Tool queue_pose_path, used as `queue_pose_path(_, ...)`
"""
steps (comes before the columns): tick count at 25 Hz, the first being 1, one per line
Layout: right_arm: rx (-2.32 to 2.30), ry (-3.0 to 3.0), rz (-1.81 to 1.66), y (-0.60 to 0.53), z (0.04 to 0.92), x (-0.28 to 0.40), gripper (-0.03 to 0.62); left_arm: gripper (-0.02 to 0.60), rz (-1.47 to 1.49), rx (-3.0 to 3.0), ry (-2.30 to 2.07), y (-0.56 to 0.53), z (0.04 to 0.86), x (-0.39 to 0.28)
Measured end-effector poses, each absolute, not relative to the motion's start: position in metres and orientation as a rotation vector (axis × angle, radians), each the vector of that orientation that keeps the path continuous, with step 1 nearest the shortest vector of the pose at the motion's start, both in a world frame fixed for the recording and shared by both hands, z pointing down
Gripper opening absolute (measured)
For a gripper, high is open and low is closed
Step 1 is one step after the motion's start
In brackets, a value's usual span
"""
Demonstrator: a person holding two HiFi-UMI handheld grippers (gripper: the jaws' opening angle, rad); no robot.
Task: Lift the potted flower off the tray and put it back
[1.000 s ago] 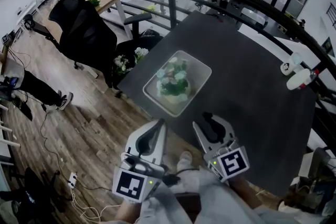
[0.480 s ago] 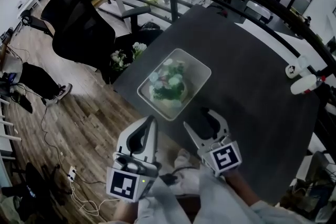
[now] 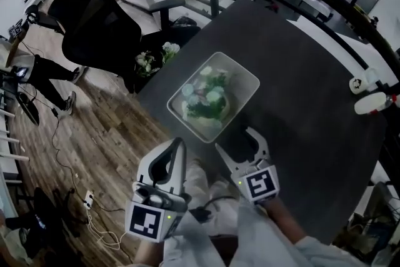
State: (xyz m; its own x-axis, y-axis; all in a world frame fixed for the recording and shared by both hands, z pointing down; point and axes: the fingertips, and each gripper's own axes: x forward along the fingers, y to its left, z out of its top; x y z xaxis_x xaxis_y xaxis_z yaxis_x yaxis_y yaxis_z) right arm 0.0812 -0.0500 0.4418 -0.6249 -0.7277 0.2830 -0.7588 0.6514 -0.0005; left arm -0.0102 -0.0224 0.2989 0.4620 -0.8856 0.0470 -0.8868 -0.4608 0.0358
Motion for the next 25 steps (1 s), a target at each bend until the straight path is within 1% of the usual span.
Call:
queue_pose_path(5,1.194,-2.585,0.192,-0.060,0.457,0.071,0.298,0.000,0.043,2.643,-1.587,-0.035,0.298,-0.016)
queue_pose_path(8,1.191,-2.568,0.184,-0.069,0.467,0.065,0.318,0.000,0.058,2.637,-1.581,-0.040,0.303,-0.022)
queue_pose_path(17,1.200,-2.533,0.233,-0.094,0.495,0.047,0.327,0.000,0.095,2.603,-1.587,-0.052,0.312,-0.045)
queue_pose_path(25,1.177,-2.471,0.173,-0.114,0.517,0.034,0.362,0.000,0.130,2.566,-1.623,-0.059,0.320,-0.066)
